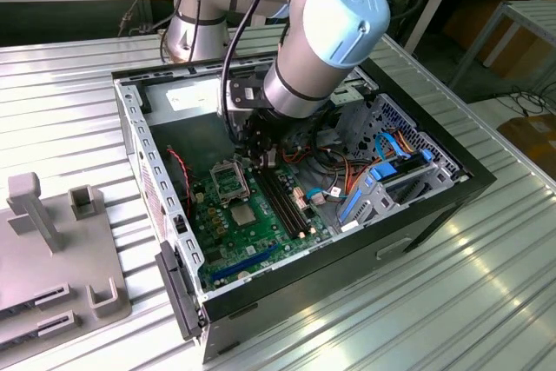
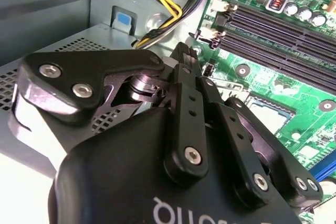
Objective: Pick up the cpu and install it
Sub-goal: 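Close the cpu cover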
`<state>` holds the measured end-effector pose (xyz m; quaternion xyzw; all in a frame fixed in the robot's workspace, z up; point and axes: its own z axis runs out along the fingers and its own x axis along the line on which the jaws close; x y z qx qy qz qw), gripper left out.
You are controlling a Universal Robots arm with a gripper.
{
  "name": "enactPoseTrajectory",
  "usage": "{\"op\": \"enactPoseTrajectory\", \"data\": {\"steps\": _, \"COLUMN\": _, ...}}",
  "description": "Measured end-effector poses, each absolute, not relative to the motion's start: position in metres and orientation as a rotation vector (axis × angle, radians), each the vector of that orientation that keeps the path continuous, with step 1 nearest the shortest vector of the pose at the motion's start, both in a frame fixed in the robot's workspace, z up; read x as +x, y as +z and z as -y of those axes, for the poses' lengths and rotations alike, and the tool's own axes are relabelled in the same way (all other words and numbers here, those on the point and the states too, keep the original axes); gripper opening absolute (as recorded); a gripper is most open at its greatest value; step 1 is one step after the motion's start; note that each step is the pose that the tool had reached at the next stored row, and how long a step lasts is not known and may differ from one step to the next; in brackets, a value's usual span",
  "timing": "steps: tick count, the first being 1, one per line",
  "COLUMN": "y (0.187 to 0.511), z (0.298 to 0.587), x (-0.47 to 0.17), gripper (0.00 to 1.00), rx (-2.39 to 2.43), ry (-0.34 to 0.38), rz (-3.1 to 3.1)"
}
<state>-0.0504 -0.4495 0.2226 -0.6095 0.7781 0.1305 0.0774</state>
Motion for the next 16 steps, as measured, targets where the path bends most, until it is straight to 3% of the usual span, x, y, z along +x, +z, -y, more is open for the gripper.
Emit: {"op": "enactPoseTrajectory", "data": {"steps": 16, "y": 0.205, "z": 0.449, "x": -0.05, "gripper": 0.11, "rx": -1.826, "ry": 0.392, "rz": -2.331}}
